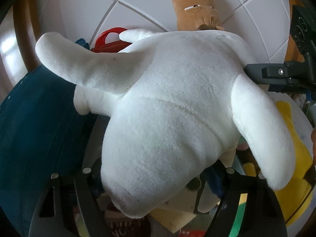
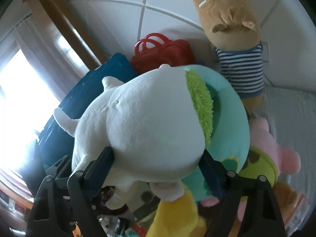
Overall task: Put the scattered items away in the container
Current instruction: 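Lift the white plush with both tools and carry it over the crate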
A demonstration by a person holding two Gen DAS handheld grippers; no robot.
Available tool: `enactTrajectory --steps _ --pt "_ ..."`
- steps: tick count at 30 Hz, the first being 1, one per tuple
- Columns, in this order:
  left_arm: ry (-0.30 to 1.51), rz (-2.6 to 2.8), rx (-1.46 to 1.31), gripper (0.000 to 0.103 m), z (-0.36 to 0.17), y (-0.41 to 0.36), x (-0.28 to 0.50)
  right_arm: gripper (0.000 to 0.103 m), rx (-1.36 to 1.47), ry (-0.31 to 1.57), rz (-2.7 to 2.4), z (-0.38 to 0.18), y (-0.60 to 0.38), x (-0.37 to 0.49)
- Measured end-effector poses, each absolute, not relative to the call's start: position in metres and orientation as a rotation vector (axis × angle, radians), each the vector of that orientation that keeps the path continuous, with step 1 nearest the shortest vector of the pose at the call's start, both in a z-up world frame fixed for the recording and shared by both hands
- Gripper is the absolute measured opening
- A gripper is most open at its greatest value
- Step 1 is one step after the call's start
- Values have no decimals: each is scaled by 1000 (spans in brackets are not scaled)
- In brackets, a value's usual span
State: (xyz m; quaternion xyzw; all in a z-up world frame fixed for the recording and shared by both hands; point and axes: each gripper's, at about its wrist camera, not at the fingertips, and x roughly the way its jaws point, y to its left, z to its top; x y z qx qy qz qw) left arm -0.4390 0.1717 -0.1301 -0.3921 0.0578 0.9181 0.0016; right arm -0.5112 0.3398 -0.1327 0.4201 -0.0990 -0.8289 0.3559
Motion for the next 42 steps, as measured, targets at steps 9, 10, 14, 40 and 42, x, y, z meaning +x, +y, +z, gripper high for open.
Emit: enactTrajectory --steps 9,10,14,40,42 --pt "164 2881 -1226 80 -137 170 -434 103 1103 -280 -2160 -138 336 -517" --pt "155 2880 -1225 81 -139 168 -437 103 1101 -281 -2158 -138 335 -521" --pt "158 2894 -1226 80 -144 167 -450 103 1062 -303 -2142 -139 331 -528" --pt "175 2849 -1104 72 -115 189 -422 80 967 -302 -2207 -108 357 -480" --pt "175 2831 -1147 71 -126 188 -430 83 1007 -317 -2194 -120 358 -487"
